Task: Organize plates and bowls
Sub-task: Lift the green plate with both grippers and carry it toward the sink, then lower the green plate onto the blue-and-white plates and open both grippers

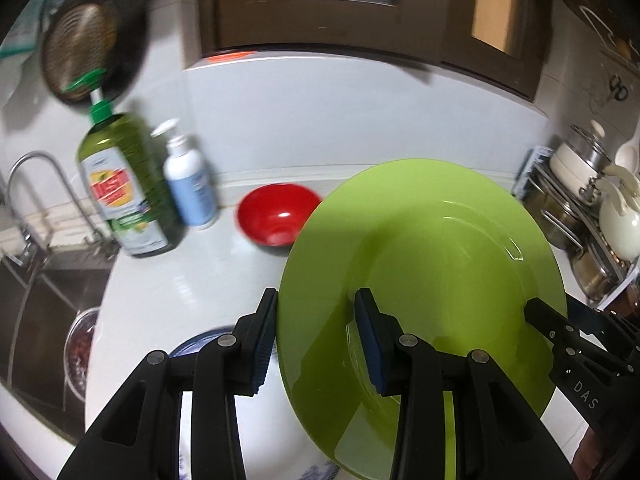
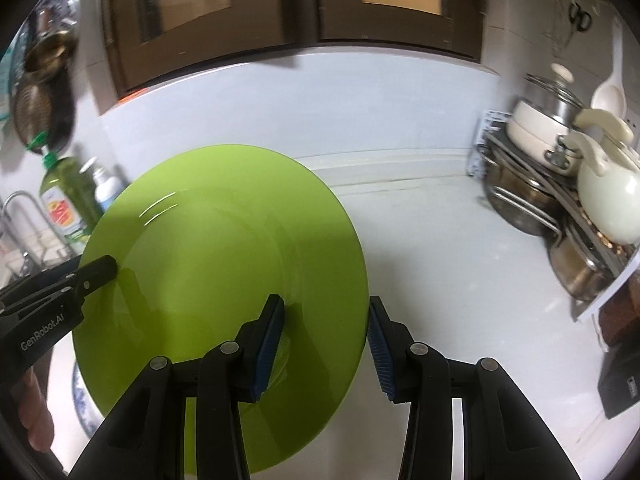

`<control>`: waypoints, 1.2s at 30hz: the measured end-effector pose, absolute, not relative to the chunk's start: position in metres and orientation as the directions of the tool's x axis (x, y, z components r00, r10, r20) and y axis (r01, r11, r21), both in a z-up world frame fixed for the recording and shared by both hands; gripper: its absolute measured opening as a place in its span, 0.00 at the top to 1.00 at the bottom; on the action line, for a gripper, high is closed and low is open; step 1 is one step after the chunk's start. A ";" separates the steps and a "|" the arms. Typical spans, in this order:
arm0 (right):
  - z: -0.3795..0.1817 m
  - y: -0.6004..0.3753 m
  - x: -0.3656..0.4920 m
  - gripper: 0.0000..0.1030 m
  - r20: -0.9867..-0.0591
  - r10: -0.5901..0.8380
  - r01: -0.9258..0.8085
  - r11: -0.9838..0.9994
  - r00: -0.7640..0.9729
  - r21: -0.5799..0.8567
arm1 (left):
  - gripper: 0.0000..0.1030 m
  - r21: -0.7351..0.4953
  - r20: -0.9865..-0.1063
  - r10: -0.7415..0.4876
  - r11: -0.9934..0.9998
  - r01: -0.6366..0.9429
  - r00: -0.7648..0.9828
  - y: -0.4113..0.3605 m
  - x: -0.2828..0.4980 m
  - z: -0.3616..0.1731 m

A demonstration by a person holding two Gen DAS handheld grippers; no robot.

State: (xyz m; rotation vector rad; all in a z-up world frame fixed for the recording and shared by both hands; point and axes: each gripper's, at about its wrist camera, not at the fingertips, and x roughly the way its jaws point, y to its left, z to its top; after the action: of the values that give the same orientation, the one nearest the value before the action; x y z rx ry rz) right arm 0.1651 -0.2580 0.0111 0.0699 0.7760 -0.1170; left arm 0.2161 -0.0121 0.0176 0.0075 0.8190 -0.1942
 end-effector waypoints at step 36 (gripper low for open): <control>-0.052 -0.089 0.182 0.58 -0.809 0.158 -0.234 0.972 0.566 0.026 | 0.63 -0.020 -0.848 0.053 0.991 -0.131 0.528 0.137 0.179 -0.056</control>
State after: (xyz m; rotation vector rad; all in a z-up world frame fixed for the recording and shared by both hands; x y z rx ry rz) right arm 0.1816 -0.0895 -0.0521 -0.0873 0.9418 0.2309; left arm 0.1788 0.1373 -0.0557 -0.0846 1.0089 0.1099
